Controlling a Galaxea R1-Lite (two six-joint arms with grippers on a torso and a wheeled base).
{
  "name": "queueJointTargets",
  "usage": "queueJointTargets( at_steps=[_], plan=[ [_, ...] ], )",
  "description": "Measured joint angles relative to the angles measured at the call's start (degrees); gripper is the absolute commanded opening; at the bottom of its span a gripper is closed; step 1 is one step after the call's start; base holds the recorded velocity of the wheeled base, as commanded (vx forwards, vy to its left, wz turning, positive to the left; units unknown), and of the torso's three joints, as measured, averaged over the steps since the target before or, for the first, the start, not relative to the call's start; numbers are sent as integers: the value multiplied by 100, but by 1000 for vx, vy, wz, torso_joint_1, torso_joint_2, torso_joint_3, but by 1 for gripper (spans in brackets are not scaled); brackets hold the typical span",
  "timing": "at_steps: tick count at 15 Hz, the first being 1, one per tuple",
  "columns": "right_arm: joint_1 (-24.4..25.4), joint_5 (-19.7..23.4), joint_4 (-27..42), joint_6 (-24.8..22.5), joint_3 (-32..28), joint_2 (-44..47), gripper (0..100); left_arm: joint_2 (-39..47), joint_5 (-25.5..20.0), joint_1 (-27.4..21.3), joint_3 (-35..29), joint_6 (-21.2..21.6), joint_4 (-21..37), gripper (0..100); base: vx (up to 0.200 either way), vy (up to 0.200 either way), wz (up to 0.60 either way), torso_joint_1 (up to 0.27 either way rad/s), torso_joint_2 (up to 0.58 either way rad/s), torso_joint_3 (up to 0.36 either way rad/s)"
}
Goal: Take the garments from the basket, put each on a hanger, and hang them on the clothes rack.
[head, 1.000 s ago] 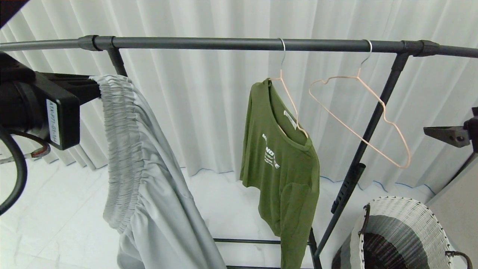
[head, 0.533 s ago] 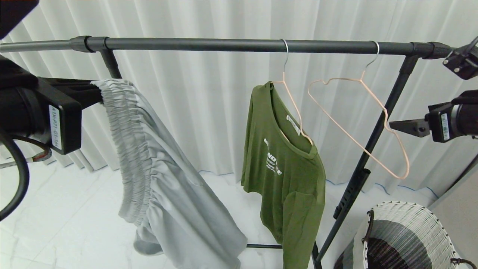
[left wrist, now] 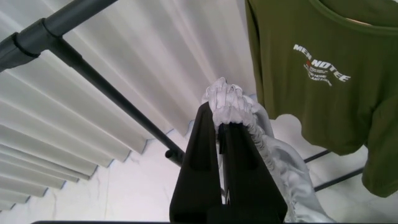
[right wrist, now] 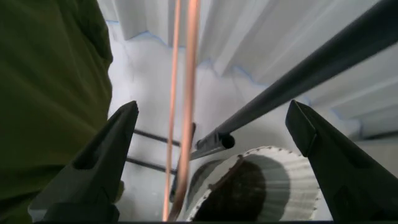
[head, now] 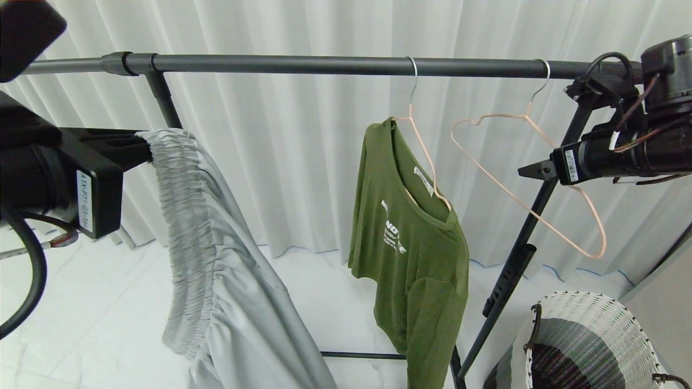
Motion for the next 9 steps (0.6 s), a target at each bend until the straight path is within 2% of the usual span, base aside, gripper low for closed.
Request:
queueJointTargets(
  at_steps=[4,5,9],
  plan=[
    [29,-21,22,391,-55,246,100,-2,0,-16,9,7,-43,0,0,0,0,0,0,0],
    [49,-22,22,446,-55,262,0,-2,2,-16,6,7,-40,0,0,0,0,0,0,0],
    [132,-38,40,468,-46,255,0,-2,0,-18,6,9,-43,0,0,0,0,0,0,0]
  ],
)
